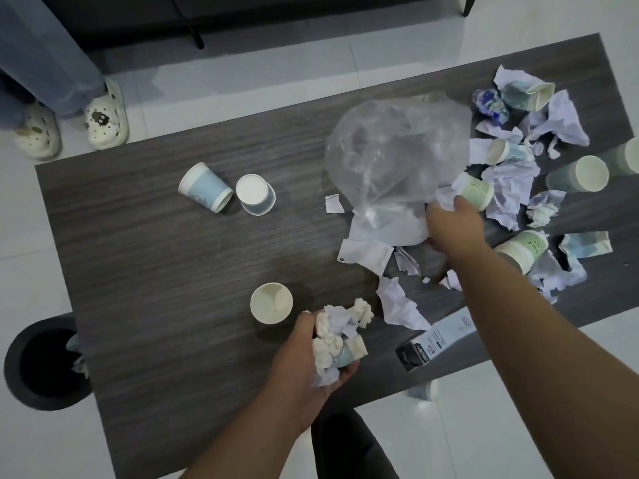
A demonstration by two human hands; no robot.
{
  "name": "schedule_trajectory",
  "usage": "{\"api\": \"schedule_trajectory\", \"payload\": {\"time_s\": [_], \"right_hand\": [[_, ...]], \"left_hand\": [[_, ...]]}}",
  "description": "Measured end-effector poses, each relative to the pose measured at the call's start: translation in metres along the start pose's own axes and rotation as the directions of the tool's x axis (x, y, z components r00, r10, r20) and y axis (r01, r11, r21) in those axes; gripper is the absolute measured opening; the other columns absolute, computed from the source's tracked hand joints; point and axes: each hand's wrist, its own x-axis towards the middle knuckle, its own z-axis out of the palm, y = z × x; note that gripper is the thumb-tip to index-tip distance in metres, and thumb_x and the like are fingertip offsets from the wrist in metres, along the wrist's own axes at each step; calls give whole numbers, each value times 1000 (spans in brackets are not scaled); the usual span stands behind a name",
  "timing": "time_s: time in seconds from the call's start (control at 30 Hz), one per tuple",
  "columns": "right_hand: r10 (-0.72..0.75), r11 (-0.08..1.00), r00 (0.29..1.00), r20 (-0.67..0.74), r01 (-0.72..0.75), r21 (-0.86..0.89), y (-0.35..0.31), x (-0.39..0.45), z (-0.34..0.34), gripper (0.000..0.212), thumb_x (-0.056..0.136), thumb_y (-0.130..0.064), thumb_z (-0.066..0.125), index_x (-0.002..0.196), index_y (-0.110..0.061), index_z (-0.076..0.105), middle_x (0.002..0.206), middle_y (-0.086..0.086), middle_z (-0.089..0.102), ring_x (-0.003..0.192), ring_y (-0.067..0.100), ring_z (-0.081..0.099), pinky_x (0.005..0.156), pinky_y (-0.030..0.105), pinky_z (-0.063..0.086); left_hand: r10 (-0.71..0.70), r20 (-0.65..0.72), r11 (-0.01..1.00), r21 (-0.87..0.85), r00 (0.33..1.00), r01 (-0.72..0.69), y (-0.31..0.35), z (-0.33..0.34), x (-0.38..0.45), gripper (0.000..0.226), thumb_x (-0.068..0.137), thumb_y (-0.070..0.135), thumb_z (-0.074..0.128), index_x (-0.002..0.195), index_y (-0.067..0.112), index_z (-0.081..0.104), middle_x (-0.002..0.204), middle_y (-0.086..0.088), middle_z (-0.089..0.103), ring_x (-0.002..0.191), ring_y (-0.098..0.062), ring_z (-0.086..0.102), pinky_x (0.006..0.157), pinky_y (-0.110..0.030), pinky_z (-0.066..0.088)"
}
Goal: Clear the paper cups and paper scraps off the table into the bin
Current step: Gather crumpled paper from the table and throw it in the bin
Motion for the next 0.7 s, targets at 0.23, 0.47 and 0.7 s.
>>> {"api": "schedule_trajectory", "payload": {"time_s": [0.23,0.47,0.7], "right_hand": [[132,943,991,-29,-117,311,-8,-48,-56,22,79,-34,57,88,-24,74,88,5,75,46,16,65,46,26,55],[205,954,978,28,-206,217,18,-77,-80,8,88,-26,65,85,-21,70,87,10,70,51,17,67,46,27,57],[129,992,991,-30,-129,15,12,-106,-101,31,86,-36,54,110,-27,72,107,11,69,79,32,69,70,46,65]], "left_hand": [[31,68,997,68,997,-35,6,16,-6,35,98,38,68,110,9,85,117,-13,82,87,-25,82,95,-43,59],[54,16,983,173,998,-56,10,25,-19,33,98,38,67,112,13,83,109,-10,85,85,-23,82,81,-39,65],[80,28,976,202,996,-84,15,12,-30,30,98,36,67,112,13,82,108,-10,85,90,-24,80,79,-39,66]]}}
